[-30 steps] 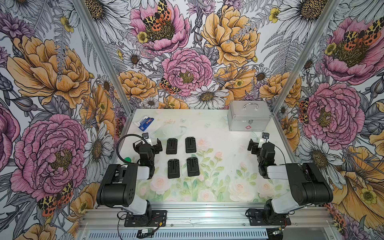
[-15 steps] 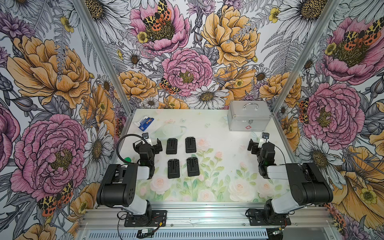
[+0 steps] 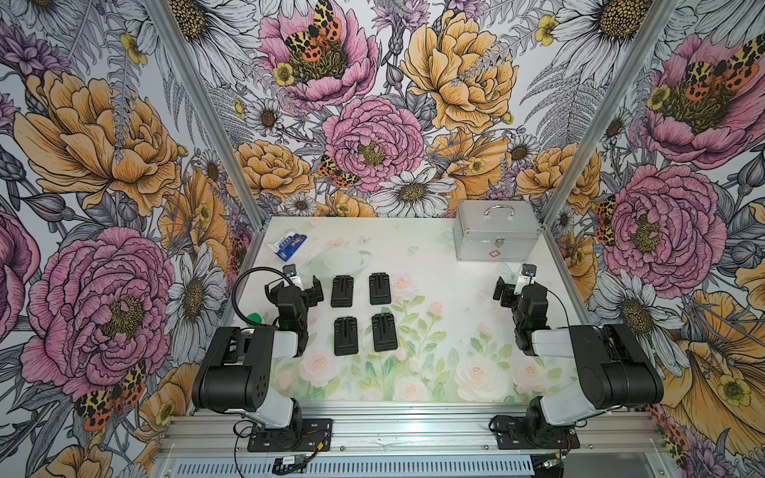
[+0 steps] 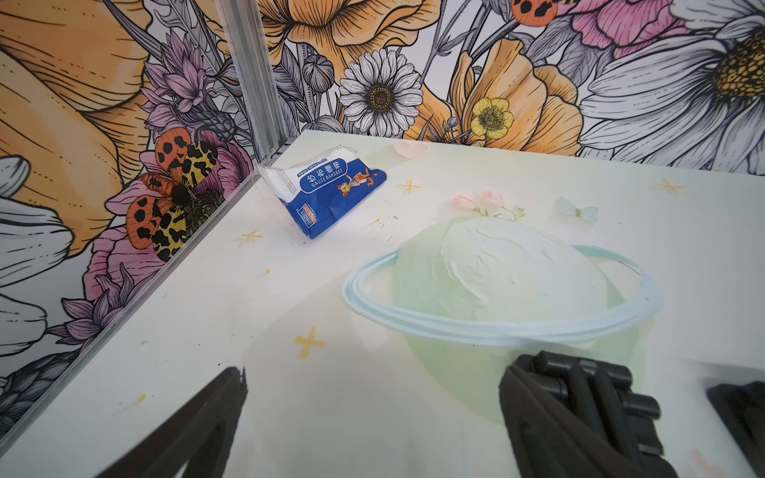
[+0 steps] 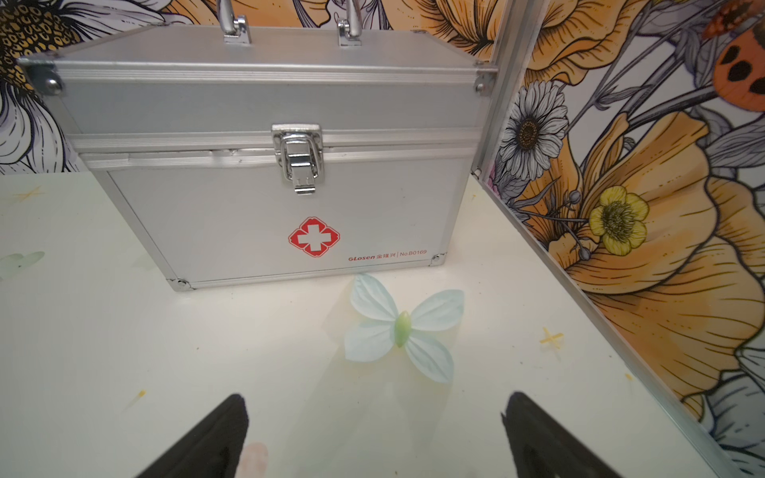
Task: Open the phone stand
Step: Pick up the phone stand at the center of the board.
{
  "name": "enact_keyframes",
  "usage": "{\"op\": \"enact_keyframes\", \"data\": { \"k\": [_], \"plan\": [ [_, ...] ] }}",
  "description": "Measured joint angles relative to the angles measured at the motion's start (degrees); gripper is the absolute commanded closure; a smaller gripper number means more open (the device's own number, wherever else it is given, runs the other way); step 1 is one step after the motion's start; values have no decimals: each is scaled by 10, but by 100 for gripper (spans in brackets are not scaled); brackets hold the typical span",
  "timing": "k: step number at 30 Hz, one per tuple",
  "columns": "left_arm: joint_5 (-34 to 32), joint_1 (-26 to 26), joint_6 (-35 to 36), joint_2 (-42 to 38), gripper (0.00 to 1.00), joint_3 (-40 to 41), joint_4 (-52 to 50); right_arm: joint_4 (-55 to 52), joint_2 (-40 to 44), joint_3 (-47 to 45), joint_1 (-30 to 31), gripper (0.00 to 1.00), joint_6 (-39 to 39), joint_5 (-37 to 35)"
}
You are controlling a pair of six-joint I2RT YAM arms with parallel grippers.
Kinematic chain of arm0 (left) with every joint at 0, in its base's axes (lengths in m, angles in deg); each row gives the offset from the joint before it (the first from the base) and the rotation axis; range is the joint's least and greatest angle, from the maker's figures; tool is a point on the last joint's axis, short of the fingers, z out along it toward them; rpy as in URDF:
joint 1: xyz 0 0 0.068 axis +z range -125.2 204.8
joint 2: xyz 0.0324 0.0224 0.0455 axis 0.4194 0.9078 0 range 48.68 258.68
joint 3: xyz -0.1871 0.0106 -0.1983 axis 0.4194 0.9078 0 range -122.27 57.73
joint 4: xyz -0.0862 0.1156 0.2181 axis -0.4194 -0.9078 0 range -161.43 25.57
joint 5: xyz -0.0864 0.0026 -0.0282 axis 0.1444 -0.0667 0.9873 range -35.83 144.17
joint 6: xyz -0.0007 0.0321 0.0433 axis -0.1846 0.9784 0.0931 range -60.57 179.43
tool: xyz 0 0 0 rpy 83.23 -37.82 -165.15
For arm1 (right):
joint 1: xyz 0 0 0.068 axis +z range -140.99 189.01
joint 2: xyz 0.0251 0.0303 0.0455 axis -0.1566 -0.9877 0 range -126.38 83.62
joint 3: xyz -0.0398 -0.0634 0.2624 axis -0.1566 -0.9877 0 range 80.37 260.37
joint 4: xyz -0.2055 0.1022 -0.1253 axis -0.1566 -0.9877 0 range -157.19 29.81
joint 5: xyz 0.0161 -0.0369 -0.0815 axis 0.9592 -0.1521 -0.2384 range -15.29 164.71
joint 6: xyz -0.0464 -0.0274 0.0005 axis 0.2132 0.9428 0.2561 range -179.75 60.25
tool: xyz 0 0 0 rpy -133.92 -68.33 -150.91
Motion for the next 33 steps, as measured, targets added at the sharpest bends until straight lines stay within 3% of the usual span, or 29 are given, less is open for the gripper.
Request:
{"op": "enact_keyframes", "data": {
  "k": [4,12,24,28,33],
  "plan": [
    [0,0,0,-10,1,-8,-25,-41,7,19,0,1,4,4],
    [6,-5,3,-99,1,-76,-143,-226,29,172,32,1,16,-35],
    [-10,-85,0,-175,1,-276,-419,-486,87,352,222,1,-6,-147],
    [-18,-130,-15,-203,1,-327,-520,-624,72,475,284,1,-58,-170],
    [-24,-204,-35,-265,1,-338,-622,-817,-23,692,333,1,-131,-179]
  ]
}}
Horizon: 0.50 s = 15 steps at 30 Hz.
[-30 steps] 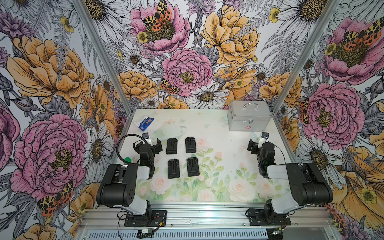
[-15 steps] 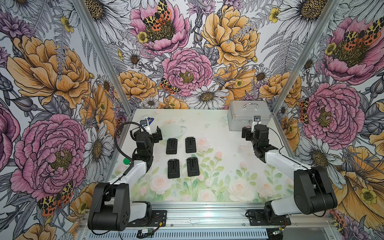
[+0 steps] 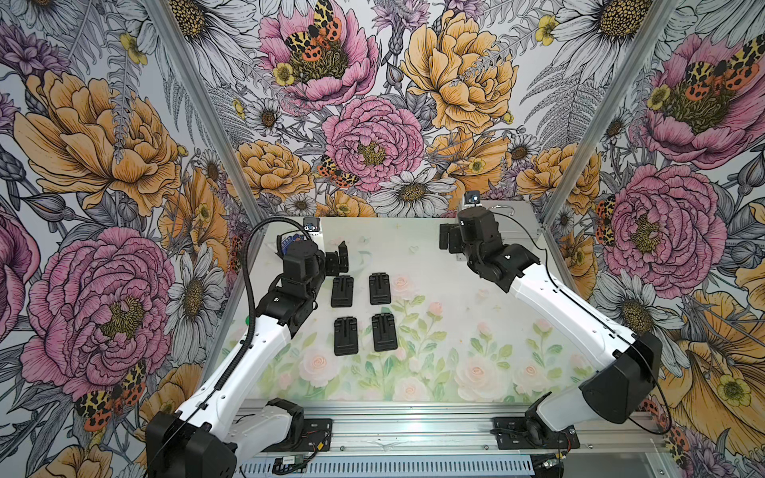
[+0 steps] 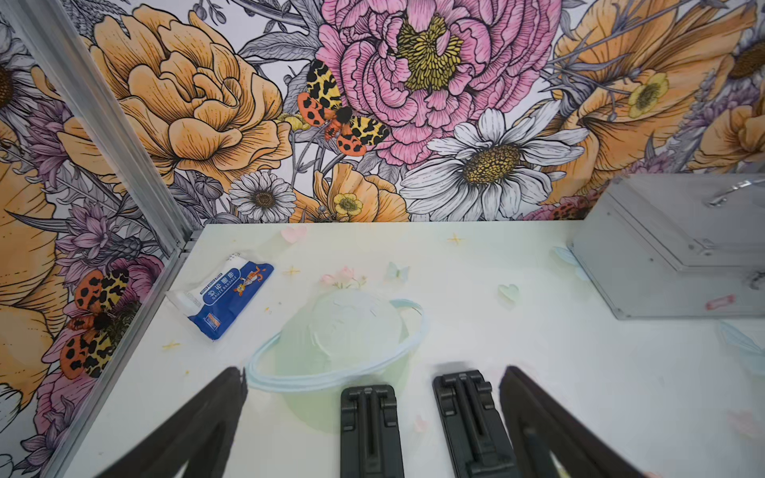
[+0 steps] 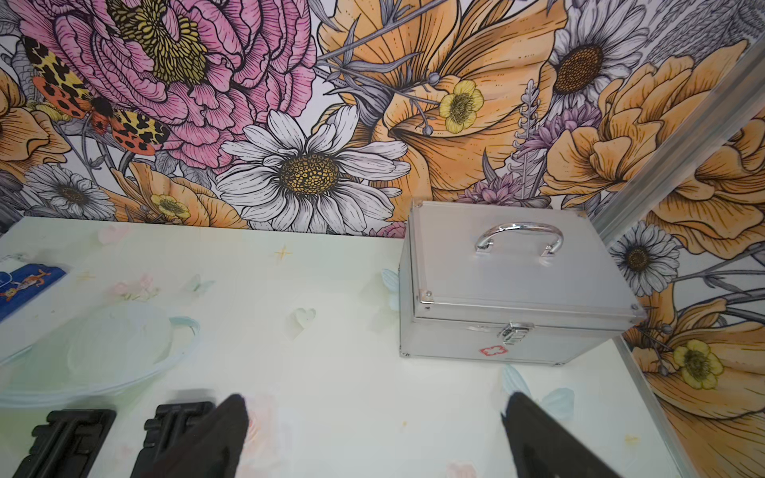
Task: Open the phone stand
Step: Pick up the phone stand at the center of the board.
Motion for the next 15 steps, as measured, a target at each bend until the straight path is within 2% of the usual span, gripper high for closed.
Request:
{"op": "enact_keyframes", "data": {
  "k": [4,11,15],
  "plan": [
    [1,-22,-35,-53,1,-1,-78,-118,-71,90,40,1,-44,19],
    [38,-35,-112,-121,1,-7,-215,-263,-148,137,112,1,-117,108],
    [61,-51,-157,-151,1,-7,-278,-305,-185,171,149,1,-152,151]
  ]
}}
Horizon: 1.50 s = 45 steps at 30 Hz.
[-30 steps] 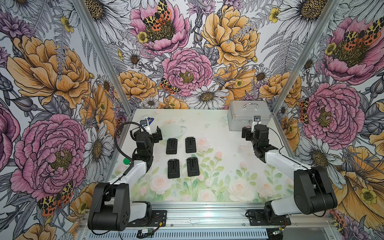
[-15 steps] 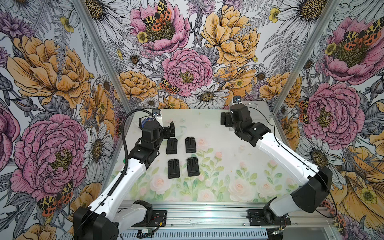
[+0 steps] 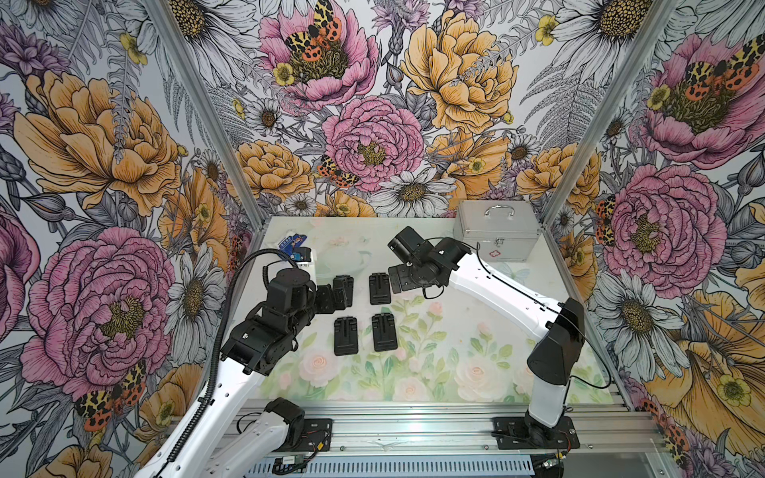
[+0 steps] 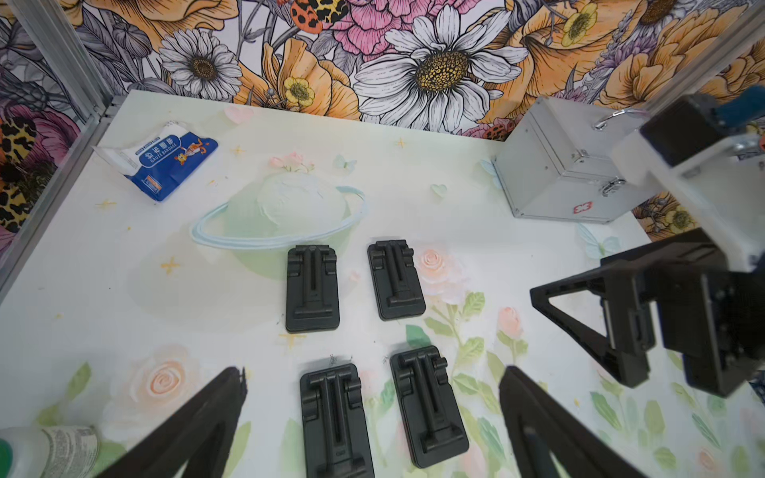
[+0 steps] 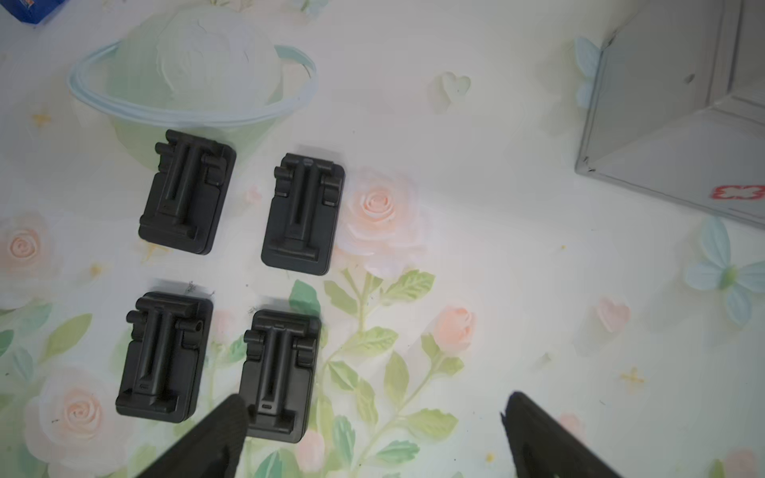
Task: Open the phone stand
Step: Pick up the phone stand at the center of the board.
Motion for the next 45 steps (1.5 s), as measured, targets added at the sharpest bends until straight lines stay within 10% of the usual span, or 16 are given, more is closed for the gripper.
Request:
{"op": "enact_keyframes", "data": {
  "k": [24,45],
  "plan": [
    [-37,-136,-153,-97,1,22,-158,-66,-235,115,57,61,-114,148],
    [-43,-136,-153,-98,1,22,-160,-93,-263,117,67,54,-114,122]
  ]
}}
